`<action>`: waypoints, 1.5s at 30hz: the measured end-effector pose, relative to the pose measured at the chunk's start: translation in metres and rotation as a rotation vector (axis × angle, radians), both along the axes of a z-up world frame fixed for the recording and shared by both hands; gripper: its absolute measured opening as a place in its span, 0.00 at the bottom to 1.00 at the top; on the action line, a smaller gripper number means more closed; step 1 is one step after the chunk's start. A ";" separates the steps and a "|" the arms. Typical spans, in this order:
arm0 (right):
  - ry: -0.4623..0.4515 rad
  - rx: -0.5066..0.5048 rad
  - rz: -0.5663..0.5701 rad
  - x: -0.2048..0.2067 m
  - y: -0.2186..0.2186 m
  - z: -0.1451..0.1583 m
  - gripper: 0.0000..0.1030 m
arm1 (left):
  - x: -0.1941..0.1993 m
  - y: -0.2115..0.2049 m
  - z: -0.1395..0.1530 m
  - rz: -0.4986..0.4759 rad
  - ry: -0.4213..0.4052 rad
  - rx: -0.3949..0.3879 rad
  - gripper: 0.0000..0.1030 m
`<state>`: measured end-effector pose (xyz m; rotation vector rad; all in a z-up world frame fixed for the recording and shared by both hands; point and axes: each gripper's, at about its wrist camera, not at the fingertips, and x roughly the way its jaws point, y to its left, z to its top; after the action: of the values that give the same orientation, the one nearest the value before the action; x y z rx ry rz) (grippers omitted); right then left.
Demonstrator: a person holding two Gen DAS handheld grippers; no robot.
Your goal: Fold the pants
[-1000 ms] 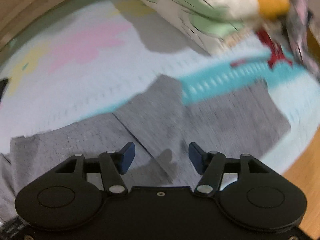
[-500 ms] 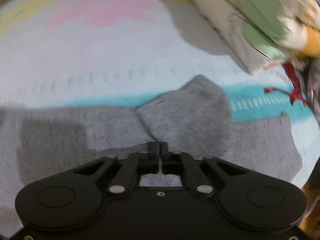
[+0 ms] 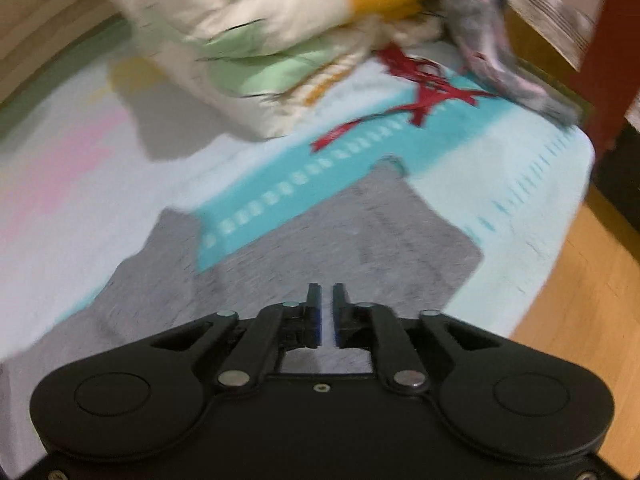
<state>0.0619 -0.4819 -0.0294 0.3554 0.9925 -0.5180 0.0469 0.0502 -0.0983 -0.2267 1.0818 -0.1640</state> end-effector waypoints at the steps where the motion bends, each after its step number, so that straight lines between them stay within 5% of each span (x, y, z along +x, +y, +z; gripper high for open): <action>1: -0.001 -0.022 0.054 0.004 0.014 0.000 0.23 | 0.000 -0.001 0.000 0.000 -0.001 0.003 0.05; 4: 0.005 -0.081 0.205 0.021 0.065 -0.003 0.61 | 0.001 -0.002 0.000 -0.003 -0.004 0.009 0.05; 5: -0.004 -0.102 0.247 0.027 0.082 -0.007 0.61 | 0.001 -0.002 -0.001 -0.003 -0.004 0.008 0.05; 12: 0.044 -0.211 0.457 0.076 0.171 -0.039 0.60 | 0.006 -0.001 -0.002 0.002 0.005 -0.007 0.05; 17: 0.124 -0.298 0.482 0.093 0.190 -0.064 0.52 | 0.008 0.002 -0.002 0.005 0.008 -0.018 0.05; 19: 0.124 -0.274 0.456 0.094 0.178 -0.062 0.11 | 0.008 0.003 -0.002 0.008 0.011 -0.023 0.05; 22: 0.069 -0.176 0.358 0.087 0.144 -0.041 0.02 | 0.008 0.004 -0.001 0.008 0.010 -0.026 0.05; 29: 0.019 -0.096 0.035 0.038 0.032 -0.013 0.03 | 0.005 0.002 -0.001 0.005 0.002 -0.010 0.05; 35: -0.003 -0.075 0.181 0.042 0.052 -0.023 0.33 | 0.004 -0.004 0.000 0.004 -0.007 0.011 0.05; 37: -0.002 -0.125 0.269 0.054 0.082 -0.027 0.53 | 0.003 -0.003 0.000 0.005 -0.009 0.008 0.05; 45: 0.074 -0.657 0.653 0.060 0.199 -0.087 0.51 | 0.001 -0.004 -0.001 -0.010 -0.021 0.011 0.05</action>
<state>0.1216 -0.2829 -0.1168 -0.5670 0.8898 -0.2321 0.0476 0.0464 -0.0997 -0.2086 1.0630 -0.1691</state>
